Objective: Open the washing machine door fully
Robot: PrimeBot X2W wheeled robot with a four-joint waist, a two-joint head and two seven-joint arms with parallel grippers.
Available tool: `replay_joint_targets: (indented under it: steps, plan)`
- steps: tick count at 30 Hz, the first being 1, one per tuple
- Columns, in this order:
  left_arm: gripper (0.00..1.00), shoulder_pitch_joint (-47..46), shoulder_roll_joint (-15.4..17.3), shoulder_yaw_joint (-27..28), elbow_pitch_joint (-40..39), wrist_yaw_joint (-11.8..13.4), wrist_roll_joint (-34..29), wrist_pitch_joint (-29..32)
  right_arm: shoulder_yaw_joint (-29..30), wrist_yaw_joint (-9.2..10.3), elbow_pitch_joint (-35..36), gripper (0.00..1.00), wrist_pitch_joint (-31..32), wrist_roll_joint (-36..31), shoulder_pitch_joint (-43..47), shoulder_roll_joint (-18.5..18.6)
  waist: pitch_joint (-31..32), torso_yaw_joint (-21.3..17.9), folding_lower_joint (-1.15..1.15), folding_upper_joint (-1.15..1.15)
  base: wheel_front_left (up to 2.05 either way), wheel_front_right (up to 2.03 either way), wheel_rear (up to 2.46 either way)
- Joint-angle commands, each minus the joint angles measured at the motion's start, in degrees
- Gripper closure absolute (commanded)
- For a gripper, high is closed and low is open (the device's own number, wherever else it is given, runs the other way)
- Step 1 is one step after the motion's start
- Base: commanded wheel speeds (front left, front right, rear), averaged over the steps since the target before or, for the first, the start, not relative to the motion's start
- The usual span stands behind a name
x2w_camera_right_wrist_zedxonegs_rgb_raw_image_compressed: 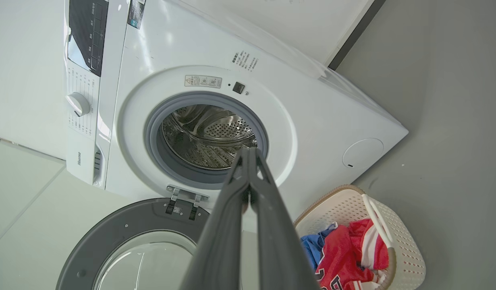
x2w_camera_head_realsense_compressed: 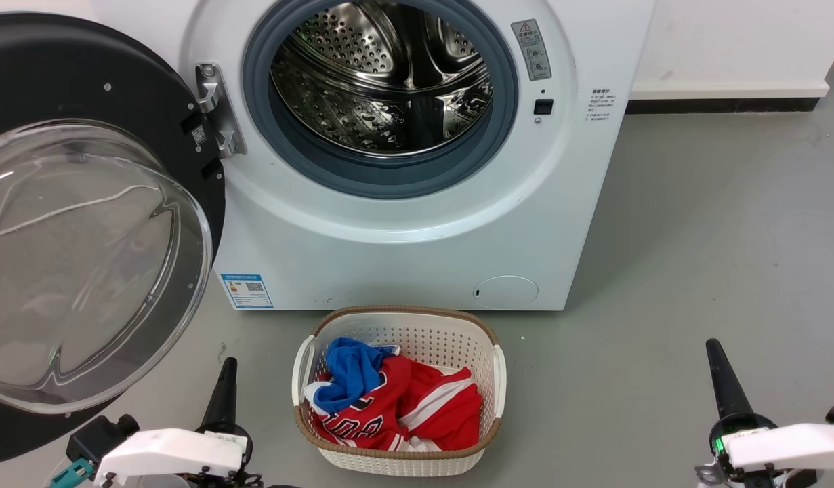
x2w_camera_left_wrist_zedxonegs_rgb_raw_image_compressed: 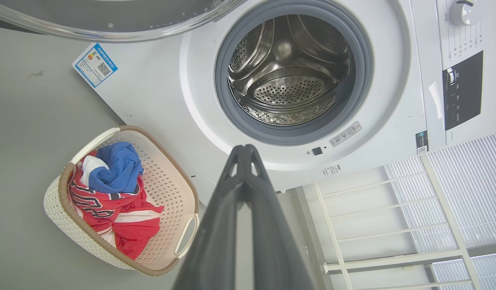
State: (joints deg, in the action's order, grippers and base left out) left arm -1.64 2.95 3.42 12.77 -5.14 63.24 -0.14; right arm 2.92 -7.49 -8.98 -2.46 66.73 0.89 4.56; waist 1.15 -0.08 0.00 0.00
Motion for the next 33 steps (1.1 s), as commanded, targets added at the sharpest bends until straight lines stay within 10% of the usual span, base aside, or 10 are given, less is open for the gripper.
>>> replay_joint_targets:
  steps: [1,33]
  plan:
    - [1.00,-1.5,0.0,0.2,-0.3,-0.5,1.4,0.3,0.1,-0.01,0.2,1.00,0.3,1.6,-1.7,0.4,0.0,0.0,0.00,0.00,0.00,0.00,0.00]
    - [1.00,-3.8,-0.1,2.1,0.7,-1.8,19.0,4.5,0.9,0.00,-3.1,1.00,4.7,18.1,-5.3,0.1,-0.8,0.0,0.00,0.00,0.00,0.00,0.00]
